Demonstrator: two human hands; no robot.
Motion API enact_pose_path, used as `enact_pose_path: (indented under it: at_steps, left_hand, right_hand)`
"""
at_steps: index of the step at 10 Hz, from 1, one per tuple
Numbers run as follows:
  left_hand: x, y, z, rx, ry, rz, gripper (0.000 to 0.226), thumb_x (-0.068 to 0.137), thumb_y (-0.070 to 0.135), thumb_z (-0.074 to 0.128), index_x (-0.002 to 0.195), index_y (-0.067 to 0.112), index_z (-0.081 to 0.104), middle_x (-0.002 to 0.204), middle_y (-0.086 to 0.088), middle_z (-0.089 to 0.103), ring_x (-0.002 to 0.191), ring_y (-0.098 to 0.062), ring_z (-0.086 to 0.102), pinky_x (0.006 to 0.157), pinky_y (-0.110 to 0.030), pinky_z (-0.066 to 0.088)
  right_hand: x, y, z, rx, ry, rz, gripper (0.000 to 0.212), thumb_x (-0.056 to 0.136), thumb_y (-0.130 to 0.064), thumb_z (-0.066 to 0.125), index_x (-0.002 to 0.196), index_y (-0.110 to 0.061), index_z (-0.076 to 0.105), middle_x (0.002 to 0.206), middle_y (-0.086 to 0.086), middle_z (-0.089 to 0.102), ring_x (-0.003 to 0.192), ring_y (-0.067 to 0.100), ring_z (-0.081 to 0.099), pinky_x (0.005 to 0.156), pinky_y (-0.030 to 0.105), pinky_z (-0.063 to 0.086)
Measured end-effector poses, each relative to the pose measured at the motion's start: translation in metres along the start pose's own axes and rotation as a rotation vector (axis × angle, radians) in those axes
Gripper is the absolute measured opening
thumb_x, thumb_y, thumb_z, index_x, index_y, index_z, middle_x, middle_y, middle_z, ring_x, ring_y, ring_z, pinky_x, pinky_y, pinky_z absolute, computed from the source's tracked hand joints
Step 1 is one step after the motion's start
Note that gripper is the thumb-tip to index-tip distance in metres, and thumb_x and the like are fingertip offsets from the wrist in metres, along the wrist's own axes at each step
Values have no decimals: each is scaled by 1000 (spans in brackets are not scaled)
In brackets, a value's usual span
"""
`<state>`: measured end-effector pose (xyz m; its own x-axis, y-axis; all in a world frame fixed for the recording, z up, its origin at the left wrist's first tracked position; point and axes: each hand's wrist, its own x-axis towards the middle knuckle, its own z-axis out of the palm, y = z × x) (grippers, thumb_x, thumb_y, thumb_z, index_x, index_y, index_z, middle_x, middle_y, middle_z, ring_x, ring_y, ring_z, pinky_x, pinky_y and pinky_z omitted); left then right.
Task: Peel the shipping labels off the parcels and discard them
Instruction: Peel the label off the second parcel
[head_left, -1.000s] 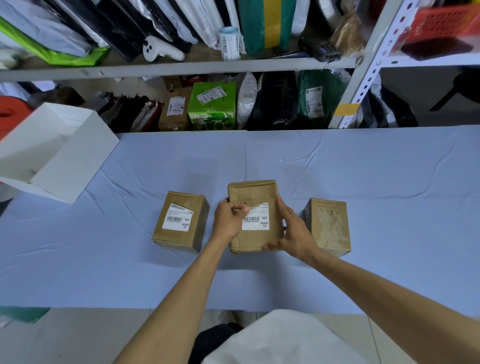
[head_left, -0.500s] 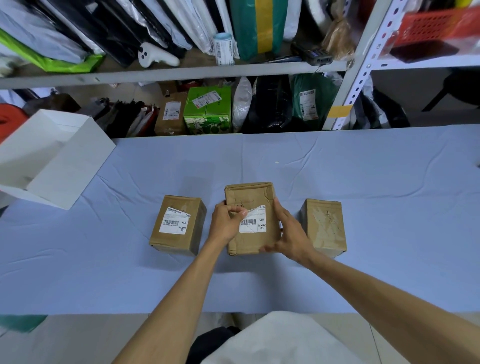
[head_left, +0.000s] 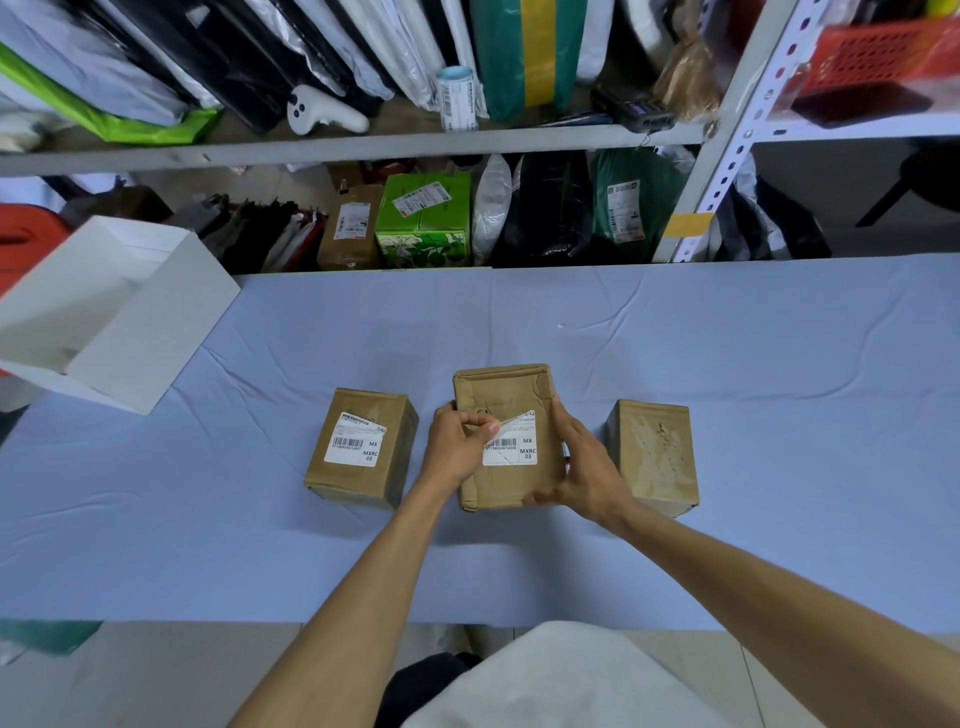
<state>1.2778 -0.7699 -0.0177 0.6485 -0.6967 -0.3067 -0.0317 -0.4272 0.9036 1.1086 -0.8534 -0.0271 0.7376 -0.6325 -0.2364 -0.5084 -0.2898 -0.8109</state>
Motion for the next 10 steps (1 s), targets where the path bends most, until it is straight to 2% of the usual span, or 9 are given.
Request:
enact_pose_path:
  at_steps: [1,3,5,6,7,8,9,10]
  left_hand:
    - [0,0,0,-7,1,6,15,85,10,69,74,19,65,117,-7,62,98,-16,61,83,-28,53]
    - [4,-3,0,18,-17,-13,12,84,14,70,75,20,66,117,-7,62,100,-18,63,87,-35,55]
    - [2,-5,-2,31,27,11,7,85,13,70,89,18,66,105,-4,66,94,-15,58,72,-12,42]
    - [1,-5,-6,38,11,37,16,83,7,69,90,21,66,107,-2,67,101,-15,59,75,-8,39]
    - [2,-4,-5,46,38,30,14,82,9,71,86,22,67,104,0,68,100,-15,60,76,-8,37]
    - [1,-2,-1,67,81,10,7,82,13,73,88,11,70,101,0,69,91,-10,58,70,-4,38]
    - [2,0,3,82,109,-3,10,84,16,71,89,7,70,106,-3,68,93,-10,60,71,-6,39]
    - [2,1,5,88,93,-19,6,87,18,68,89,12,69,114,-6,65,102,-16,61,82,-20,43]
  right_hand:
    - [1,2,0,-3,-1,3,139,51,-25,92,153,-27,-3,155,-2,24,140,16,30,108,42,42]
    - [2,3,0,-1,-6,3,139,52,-25,92,153,-27,-3,155,-2,23,140,16,29,108,42,41]
    - [5,5,-1,4,-5,21,140,49,-27,93,154,-27,-1,154,-3,25,140,16,29,107,43,42]
    - [6,5,-1,-1,-10,24,140,48,-31,93,153,-28,0,154,-4,26,139,15,31,106,43,44]
    - [7,5,-1,6,-14,26,141,47,-32,92,153,-29,0,153,-5,27,139,15,31,106,43,44]
    - [7,5,-2,3,-15,21,140,48,-30,93,153,-28,0,153,-4,27,138,16,32,107,43,43]
    - [8,5,-2,3,-14,20,140,47,-31,92,153,-28,1,153,-4,28,138,15,32,106,43,43]
    - [7,5,-2,4,-9,20,141,46,-31,93,154,-27,2,153,-4,28,138,15,32,107,43,43]
